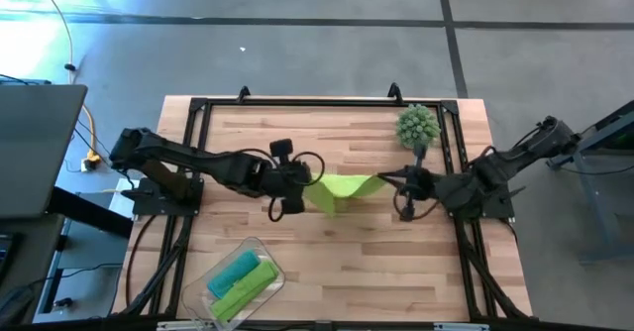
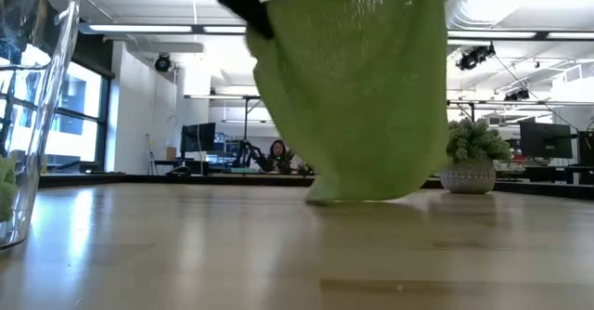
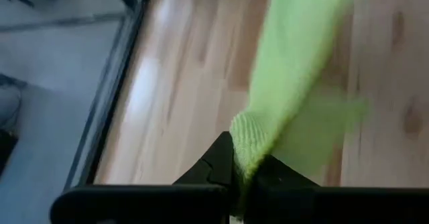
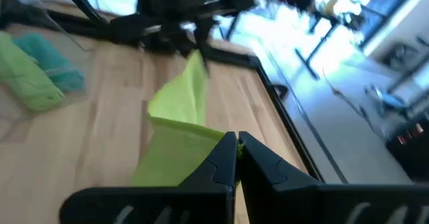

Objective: Roll microfiber towels into tight, uniform cylinder then place into a basket
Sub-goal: Roll the light green microfiber cloth

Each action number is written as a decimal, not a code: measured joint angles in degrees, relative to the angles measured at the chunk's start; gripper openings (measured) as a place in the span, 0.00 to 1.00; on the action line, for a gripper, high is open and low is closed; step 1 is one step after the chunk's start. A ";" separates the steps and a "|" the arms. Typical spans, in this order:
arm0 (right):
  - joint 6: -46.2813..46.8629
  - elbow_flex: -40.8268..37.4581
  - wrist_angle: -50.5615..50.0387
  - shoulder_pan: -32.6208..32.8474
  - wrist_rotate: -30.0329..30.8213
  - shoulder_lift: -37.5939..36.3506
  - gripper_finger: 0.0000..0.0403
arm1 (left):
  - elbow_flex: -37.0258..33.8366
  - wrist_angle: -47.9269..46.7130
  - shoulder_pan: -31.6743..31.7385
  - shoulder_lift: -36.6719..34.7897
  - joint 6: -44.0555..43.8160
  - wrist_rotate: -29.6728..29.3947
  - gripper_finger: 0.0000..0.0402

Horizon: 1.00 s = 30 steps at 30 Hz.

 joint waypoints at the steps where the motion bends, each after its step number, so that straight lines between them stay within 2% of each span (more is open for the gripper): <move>1: -1.87 -3.05 4.66 0.00 -0.49 -0.91 0.00 | 0.24 0.98 0.00 -0.50 -0.07 -0.02 0.00; 4: -7.10 -11.34 18.64 -0.81 -3.36 -3.09 0.00 | -0.03 -0.87 -0.02 -2.29 -0.50 0.82 0.00; 8: -10.27 -19.52 29.78 -3.04 -4.76 -5.62 0.00 | -0.08 -1.76 0.65 -2.27 -0.98 2.79 0.00; 12: -6.80 -22.60 29.38 -7.28 -1.20 -7.92 0.00 | -0.08 -3.02 2.89 -1.15 -1.57 5.20 0.00; 17: -4.70 -22.74 27.08 -13.58 0.05 -9.99 0.00 | 0.10 -2.70 7.39 -0.90 0.15 3.06 0.00; 21: -11.94 -22.74 27.24 -18.28 -0.16 -12.92 0.00 | 1.24 -2.24 11.83 -1.03 5.29 -0.72 0.00; 25: -23.08 -22.32 29.38 -23.25 -0.16 -16.74 0.00 | 5.50 -1.48 15.76 -1.05 11.28 -3.07 0.00; 30: -31.05 -15.19 27.94 -27.28 -2.47 -18.34 0.00 | 13.89 -1.49 19.11 -1.10 16.58 -4.08 0.00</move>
